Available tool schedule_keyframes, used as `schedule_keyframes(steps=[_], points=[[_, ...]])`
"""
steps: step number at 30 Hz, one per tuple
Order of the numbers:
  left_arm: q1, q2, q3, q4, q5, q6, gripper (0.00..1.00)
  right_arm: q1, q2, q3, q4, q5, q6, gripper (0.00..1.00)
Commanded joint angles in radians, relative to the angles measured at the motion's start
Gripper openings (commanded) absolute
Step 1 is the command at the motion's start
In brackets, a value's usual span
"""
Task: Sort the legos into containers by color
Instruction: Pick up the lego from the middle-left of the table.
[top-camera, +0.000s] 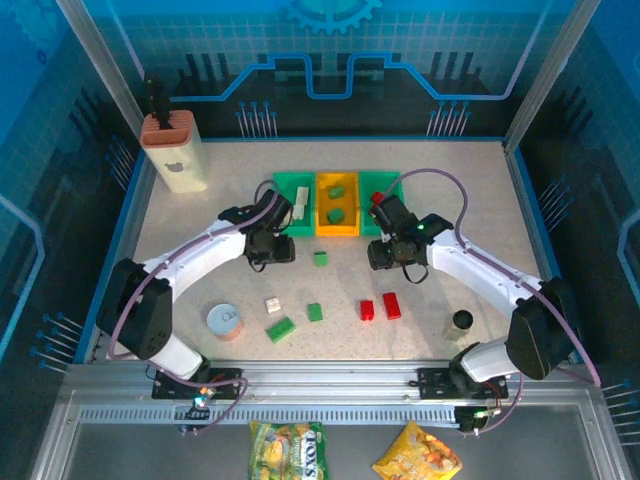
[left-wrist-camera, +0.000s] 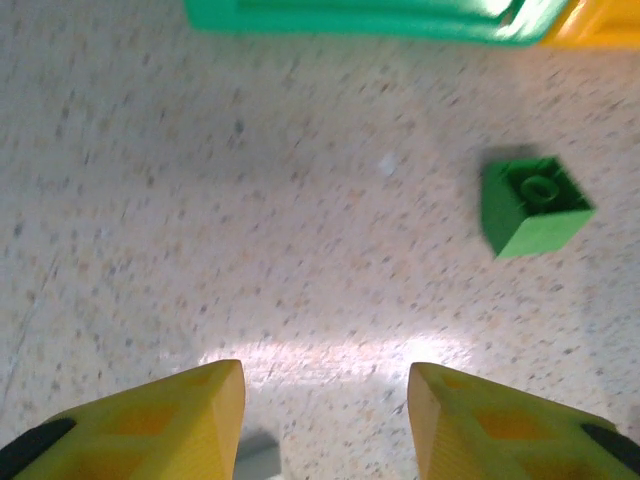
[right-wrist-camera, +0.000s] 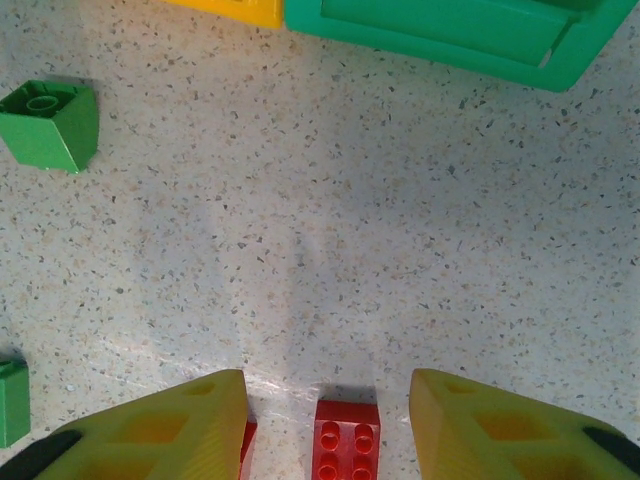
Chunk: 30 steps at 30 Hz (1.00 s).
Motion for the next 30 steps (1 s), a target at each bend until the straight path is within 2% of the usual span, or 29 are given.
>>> schedule_keyframes(steps=[1,11,20,30], points=[[-0.026,-0.045,-0.066,-0.045,-0.034,-0.105,0.5,0.01,0.021,0.022,0.01,-0.018,-0.014,0.47],[-0.114,-0.063,-0.184,-0.06,-0.029,-0.239,0.55,0.011,0.041,0.025,0.014,-0.032,-0.024,0.47],[-0.178,-0.025,-0.238,-0.024,-0.002,-0.304,0.55,0.011,0.043,0.016,0.021,-0.028,-0.027,0.47],[-0.208,-0.022,-0.275,0.0,0.021,-0.332,0.45,0.012,0.043,0.022,0.013,-0.019,-0.026,0.47]])
